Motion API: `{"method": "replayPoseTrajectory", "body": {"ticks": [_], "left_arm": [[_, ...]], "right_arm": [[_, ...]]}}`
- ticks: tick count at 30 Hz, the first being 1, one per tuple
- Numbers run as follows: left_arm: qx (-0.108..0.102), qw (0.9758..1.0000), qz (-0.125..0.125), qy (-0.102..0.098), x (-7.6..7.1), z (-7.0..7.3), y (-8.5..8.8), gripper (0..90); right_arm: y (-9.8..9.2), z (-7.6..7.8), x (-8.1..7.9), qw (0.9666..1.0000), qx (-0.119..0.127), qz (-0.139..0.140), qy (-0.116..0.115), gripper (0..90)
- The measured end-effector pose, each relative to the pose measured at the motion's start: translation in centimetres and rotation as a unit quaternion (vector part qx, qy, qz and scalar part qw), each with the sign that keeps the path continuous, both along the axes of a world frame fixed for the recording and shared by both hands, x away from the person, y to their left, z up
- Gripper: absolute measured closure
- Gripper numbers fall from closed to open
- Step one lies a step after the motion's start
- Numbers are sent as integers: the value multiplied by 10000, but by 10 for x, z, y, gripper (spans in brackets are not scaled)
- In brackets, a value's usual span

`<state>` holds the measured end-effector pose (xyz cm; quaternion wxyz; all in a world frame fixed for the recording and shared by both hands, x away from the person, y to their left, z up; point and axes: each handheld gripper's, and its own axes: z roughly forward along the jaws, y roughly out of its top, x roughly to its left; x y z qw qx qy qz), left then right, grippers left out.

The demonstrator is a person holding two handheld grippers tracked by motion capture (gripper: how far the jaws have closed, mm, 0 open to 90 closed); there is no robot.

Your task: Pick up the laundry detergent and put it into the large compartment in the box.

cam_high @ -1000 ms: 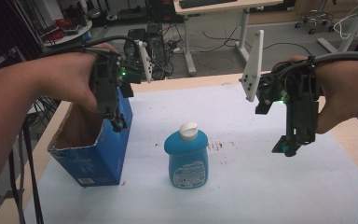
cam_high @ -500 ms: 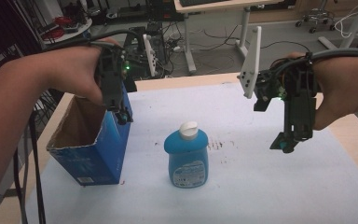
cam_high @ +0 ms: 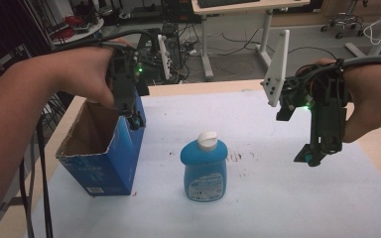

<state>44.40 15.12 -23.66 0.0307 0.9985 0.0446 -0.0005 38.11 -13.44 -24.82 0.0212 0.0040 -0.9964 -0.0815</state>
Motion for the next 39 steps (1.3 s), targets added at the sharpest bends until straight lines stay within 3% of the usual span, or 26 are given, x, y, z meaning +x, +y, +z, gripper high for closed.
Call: {"method": "replayPoseTrajectory", "body": {"ticks": [7,12,19,23,31,39], "left_arm": [[-23,10000,-18,-44,-5,3,-2,18],[-105,9999,-66,-50,-17,9,-8,18],[-412,9989,-240,27,-39,20,-21,18],[-467,9986,-260,30,-44,22,-24,18],[-705,9967,-369,148,-57,19,-32,18],[-677,9972,-259,170,-62,4,-38,18]], "right_arm": [[0,0,-3,10000,-12,13,-4,23],[-4,-3,-5,10000,-24,-4,19,23],[-7,-3,-5,10000,-3,-6,-57,23],[-8,-2,-6,10000,40,-13,-80,23],[-10,-1,-8,9999,53,21,-161,23],[-8,0,-10,9998,78,-1,-173,22]]}}
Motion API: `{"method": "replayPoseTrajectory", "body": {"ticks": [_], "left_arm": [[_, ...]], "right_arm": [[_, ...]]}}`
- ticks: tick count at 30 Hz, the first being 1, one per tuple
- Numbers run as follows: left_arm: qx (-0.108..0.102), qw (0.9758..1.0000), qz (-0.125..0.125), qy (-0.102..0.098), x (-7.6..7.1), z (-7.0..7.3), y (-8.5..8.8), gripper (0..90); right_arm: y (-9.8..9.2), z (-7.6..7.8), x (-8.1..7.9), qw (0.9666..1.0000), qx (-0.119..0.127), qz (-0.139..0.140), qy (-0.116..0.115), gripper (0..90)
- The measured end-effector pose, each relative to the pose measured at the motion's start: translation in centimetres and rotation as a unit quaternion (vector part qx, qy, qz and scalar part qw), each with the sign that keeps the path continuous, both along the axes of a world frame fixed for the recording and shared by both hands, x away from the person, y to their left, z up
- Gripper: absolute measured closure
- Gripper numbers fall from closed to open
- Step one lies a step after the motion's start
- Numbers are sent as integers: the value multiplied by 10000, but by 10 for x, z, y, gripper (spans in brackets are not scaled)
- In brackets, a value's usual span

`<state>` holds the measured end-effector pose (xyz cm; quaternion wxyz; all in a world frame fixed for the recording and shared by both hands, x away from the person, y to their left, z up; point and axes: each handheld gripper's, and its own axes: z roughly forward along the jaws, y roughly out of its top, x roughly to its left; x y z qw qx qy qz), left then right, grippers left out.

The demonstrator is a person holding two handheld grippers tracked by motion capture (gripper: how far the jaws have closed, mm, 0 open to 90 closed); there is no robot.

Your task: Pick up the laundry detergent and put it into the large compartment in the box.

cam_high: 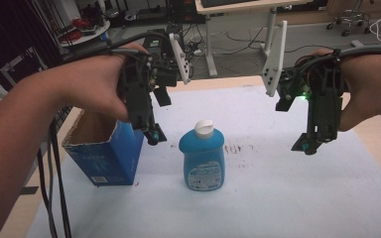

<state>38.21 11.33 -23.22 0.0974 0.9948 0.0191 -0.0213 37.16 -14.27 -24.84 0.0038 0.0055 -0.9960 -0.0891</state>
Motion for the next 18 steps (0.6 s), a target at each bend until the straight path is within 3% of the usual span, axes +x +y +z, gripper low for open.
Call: {"method": "replayPoseTrajectory", "body": {"ticks": [11,18], "left_arm": [[-146,9998,-47,94,-4,-18,-18,18],[-269,9993,16,274,-2,-34,-28,18]], "right_arm": [[-1,-2,0,10000,-49,24,-1,22],[-5,-3,-1,10000,-40,-31,0,22]]}}
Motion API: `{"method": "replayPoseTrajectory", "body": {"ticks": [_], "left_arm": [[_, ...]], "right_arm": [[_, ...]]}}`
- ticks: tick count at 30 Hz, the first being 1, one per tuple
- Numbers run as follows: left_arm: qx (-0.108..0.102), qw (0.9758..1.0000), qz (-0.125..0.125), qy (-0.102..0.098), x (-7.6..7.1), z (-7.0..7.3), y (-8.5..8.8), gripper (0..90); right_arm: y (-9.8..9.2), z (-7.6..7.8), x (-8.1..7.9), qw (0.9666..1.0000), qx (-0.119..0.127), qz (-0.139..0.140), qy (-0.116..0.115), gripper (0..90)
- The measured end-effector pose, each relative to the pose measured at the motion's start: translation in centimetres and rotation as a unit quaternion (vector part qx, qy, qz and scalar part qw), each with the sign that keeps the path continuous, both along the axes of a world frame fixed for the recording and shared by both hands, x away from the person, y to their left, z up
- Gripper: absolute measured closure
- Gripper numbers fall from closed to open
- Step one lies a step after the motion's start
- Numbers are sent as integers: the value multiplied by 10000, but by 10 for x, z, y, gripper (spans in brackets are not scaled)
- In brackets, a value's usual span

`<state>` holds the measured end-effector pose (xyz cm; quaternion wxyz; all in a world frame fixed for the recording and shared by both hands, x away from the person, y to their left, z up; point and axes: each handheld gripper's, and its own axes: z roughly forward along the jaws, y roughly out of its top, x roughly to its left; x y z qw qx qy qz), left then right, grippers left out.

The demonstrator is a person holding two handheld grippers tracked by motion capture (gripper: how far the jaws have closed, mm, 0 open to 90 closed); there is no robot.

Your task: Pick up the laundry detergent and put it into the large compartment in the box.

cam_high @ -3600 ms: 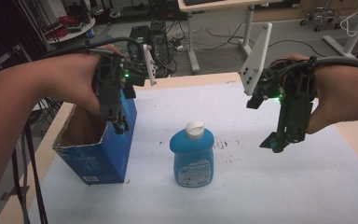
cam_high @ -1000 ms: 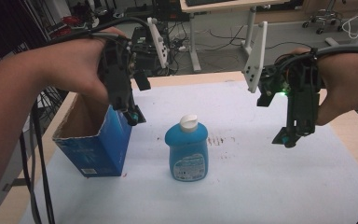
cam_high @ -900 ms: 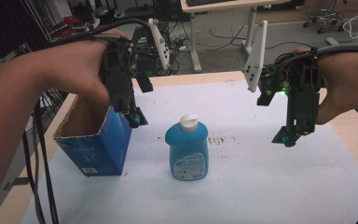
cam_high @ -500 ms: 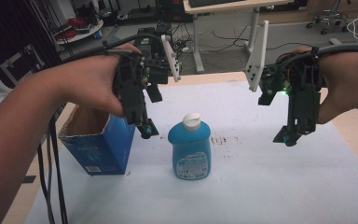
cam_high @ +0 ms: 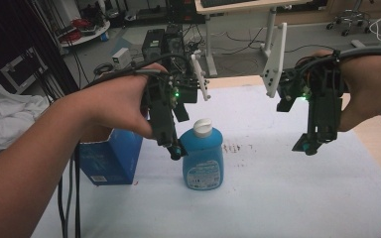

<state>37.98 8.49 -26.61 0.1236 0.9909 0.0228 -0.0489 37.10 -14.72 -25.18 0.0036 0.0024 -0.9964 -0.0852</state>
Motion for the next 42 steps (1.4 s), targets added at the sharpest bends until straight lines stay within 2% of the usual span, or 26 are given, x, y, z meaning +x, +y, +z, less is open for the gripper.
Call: {"method": "replayPoseTrajectory", "body": {"ticks": [5,8,13,26,34,42], "left_arm": [[-84,9999,26,-52,1,-7,-7,18],[-7,10000,-6,-60,1,-12,-14,18],[-10,10000,-65,-72,1,-17,-21,18],[249,9996,-71,-107,1,-31,-35,18],[381,9990,-113,-224,1,-36,-41,18],[404,9990,-81,-179,2,-38,-42,25]], "right_arm": [[-3,0,-1,10000,13,-4,9,22],[-3,-1,-1,10000,3,1,9,23],[-6,-1,0,10000,-8,-36,31,23],[-10,-5,0,10000,20,-46,37,23],[-10,-6,0,10000,10,-72,41,23],[-11,-7,0,9999,12,-100,62,22]]}}
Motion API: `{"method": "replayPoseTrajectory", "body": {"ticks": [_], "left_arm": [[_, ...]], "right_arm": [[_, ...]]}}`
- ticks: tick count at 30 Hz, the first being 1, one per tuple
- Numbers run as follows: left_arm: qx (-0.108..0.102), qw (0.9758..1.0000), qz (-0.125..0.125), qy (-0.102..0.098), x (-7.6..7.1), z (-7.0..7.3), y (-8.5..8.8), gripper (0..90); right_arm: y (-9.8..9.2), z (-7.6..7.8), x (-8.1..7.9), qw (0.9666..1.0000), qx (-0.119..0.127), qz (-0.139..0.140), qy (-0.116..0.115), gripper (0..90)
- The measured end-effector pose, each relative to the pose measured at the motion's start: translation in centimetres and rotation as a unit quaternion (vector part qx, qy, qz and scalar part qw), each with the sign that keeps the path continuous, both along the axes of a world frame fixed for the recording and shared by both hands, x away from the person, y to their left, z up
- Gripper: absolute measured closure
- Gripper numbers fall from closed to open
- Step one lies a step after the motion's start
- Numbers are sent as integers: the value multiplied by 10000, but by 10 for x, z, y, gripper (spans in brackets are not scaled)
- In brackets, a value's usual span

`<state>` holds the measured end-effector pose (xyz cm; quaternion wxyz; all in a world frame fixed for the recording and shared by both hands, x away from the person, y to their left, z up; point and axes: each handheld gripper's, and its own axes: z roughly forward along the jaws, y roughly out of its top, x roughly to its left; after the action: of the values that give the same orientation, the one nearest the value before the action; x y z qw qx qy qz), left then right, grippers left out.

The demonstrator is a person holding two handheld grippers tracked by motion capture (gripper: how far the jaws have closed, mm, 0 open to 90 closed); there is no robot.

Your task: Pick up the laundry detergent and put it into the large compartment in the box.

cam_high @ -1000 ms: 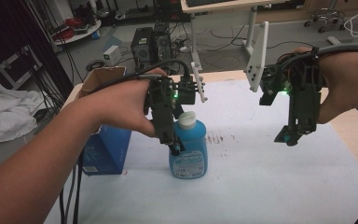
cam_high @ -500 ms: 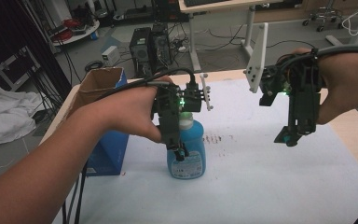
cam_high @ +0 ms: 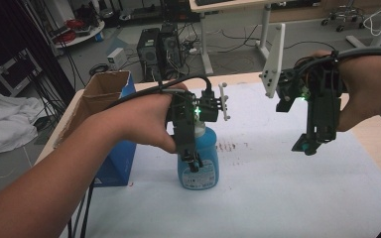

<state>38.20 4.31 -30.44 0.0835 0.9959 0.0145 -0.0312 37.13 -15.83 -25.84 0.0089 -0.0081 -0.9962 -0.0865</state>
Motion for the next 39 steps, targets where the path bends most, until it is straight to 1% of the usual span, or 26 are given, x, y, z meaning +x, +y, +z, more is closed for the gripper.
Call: {"method": "replayPoseTrajectory", "body": {"ticks": [3,11,12,15,19,24,25,29,30,31,35,39], "left_arm": [[16,10000,15,-58,0,0,0,31],[27,10000,42,-56,-1,0,0,31],[47,10000,20,-82,-1,1,0,100],[51,10000,3,-29,-1,1,-1,101],[59,9999,11,-87,-1,2,-2,101],[65,9999,14,-95,-2,2,-3,101],[76,9999,17,-90,-2,2,-3,126],[97,9999,14,-105,-2,2,-3,145],[115,9999,8,-93,-2,2,-3,156],[118,9999,-3,-82,-2,1,-3,172],[121,9999,-6,-95,-2,1,-3,173],[124,9999,-7,-101,-2,2,-4,196]], "right_arm": [[0,-1,1,10000,-2,11,-13,22],[2,-2,1,10000,-5,35,-9,22],[2,-2,1,10000,-6,33,-12,22],[2,-2,1,10000,5,20,8,22],[1,-4,1,10000,-2,34,-3,22],[1,-3,0,10000,4,24,-6,22],[1,-4,0,10000,20,38,-20,22],[1,-5,0,10000,6,57,-9,23],[1,-6,0,10000,-5,21,-3,23],[1,-6,0,10000,0,45,-6,22],[1,-6,0,10000,15,26,-4,23],[1,-5,0,10000,28,24,-17,23]]}}
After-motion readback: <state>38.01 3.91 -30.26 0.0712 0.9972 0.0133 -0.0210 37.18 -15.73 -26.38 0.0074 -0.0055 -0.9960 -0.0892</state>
